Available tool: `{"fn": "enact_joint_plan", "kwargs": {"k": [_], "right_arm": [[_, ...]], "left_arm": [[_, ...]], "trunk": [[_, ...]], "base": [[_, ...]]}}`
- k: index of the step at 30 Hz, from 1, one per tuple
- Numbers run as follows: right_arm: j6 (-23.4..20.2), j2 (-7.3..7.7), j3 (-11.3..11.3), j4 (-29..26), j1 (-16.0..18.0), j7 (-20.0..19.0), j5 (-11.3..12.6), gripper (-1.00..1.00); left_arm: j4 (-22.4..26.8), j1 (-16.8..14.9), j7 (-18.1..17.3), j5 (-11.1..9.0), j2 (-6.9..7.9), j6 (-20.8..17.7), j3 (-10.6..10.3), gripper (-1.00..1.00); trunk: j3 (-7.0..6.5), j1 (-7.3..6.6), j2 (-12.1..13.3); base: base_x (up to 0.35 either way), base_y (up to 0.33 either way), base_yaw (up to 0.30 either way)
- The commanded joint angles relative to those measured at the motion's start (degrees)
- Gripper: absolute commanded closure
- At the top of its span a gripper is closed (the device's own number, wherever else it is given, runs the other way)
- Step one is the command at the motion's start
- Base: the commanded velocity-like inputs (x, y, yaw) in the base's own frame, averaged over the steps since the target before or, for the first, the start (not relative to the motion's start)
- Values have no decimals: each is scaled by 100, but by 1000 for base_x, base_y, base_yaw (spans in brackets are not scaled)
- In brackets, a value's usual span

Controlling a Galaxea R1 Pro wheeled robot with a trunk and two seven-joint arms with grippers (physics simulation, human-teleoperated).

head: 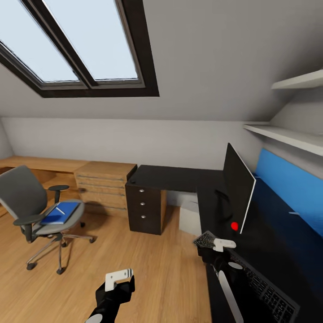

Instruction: In the bedroom, organize the workspace by keeping the computer under the desk, ensuring the monitor is on the desk, placing the keyboard on the desk next to the monitor, placing the mouse on the desk next to the keyboard, moving the folder from the swivel chair onto the desk next to the mouse, stacking the notebook on top of the folder with the pen on top of the notebook, and positioning the swivel chair next to the desk.

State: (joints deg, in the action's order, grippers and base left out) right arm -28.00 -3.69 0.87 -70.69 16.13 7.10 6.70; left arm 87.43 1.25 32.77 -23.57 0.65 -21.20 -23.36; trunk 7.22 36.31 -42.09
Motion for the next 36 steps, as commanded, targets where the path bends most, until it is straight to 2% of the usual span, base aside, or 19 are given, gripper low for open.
{"fn": "enact_joint_plan", "kwargs": {"k": [1, 22, 30, 36], "right_arm": [[-21, 0, 9, -4, 5, 49, 59, -100], [-13, 0, 9, 61, 5, 54, 44, -100], [-12, 3, 9, 117, 5, 38, 35, -100], [-12, 3, 16, 139, 5, 45, 33, -100]], "left_arm": [[12, -2, 45, -43, 5, -11, -10, -100], [11, -1, 45, -48, 14, 2, -3, -100], [11, -2, 38, -55, 22, 2, 35, -100], [19, 3, 44, -59, 35, 2, 75, -100]], "trunk": [[6, 2, -7], [-49, 2, -7], [-54, 2, -7], [-54, 2, -7]], "base": [[0, 0, -243], [0, -5, -246], [0, -195, -73], [0, -54, -5]]}}
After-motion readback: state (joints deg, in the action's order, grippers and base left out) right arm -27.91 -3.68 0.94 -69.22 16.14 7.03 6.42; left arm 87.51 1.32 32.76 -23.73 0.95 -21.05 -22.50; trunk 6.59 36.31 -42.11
